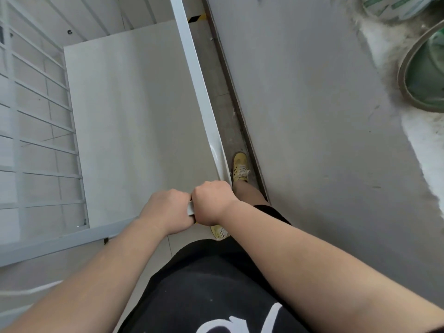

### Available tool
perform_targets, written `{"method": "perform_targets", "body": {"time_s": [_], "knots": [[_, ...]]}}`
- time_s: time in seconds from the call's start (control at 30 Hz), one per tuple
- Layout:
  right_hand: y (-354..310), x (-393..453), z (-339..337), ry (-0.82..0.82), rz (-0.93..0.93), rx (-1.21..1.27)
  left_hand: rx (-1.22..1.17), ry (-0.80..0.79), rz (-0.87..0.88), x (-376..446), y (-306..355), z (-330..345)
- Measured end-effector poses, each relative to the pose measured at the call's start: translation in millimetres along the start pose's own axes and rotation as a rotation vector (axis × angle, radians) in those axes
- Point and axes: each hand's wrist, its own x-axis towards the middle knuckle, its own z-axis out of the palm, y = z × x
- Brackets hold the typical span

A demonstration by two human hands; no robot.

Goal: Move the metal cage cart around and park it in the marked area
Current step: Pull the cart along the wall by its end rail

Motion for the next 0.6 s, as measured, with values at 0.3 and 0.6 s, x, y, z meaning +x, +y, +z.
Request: {"method": "perform_targets", "body": {"time_s": [0.3, 0.6], "knots": [[2.0, 2.6, -4.2, -0.03, -0.004, 0.027, 0.03, 0.0, -0.012, 3.0, -2.9, -1.1], [17.8, 11.4, -21.1, 0.057, 0.013, 0.06, 0.005, 0.099, -0.007, 25.3, -1.0, -16.9]]}}
